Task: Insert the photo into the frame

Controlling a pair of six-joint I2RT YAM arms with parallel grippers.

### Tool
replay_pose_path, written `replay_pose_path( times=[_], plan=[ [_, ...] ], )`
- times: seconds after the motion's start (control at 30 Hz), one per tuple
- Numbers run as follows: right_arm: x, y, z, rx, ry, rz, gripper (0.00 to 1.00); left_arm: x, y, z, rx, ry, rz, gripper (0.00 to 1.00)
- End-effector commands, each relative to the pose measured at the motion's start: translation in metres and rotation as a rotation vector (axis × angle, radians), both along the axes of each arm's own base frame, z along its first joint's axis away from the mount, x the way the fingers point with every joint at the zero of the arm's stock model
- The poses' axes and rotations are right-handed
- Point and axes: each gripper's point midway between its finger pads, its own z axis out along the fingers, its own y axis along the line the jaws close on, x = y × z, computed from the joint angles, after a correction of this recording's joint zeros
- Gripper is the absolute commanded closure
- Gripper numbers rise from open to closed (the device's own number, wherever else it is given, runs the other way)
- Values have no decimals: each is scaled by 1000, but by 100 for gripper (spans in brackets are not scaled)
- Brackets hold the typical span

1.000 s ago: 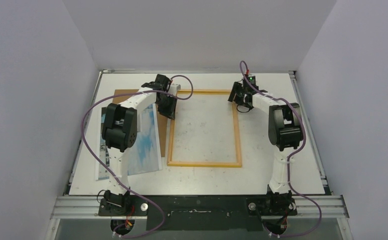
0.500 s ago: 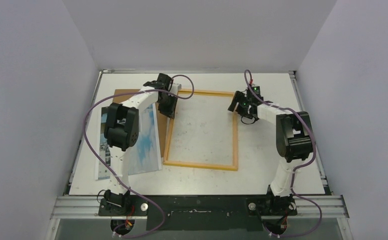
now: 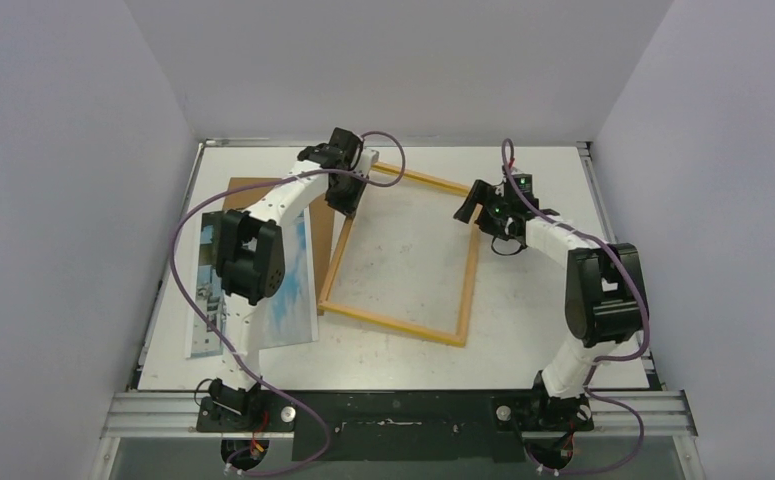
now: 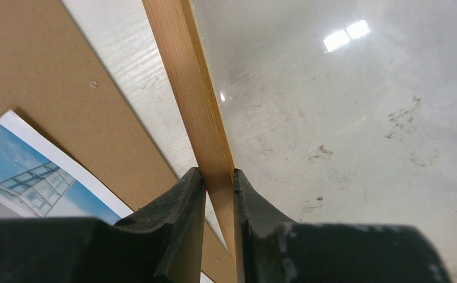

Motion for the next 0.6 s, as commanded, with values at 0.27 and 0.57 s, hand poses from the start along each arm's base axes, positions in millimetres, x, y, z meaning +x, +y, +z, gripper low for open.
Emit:
replay_pose_path(
  times=[0.27,0.57],
  plan=[
    [-10,-11,42,80,-107,-4,12,7,-27,95,35,-212,-93,100],
    [-19,-29,55,82,-130,-34,9,4,-38,143,35,-310,-165,100]
  ],
)
